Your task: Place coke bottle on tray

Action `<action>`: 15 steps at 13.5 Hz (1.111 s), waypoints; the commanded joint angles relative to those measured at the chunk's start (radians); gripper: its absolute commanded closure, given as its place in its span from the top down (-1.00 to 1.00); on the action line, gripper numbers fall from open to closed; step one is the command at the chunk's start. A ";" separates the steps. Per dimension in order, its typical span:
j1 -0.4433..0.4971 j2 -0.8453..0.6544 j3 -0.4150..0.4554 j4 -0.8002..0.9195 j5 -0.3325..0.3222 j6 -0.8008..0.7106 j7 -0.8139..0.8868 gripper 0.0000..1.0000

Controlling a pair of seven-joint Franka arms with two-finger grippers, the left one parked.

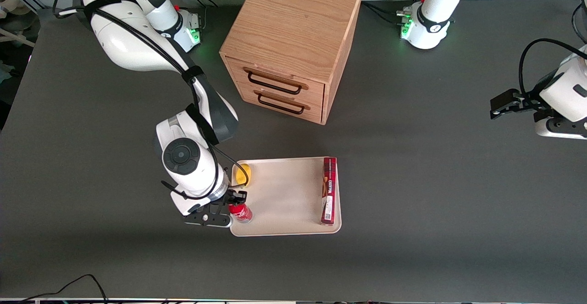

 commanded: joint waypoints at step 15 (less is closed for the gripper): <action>-0.202 -0.372 0.003 0.021 0.117 -0.613 -0.373 1.00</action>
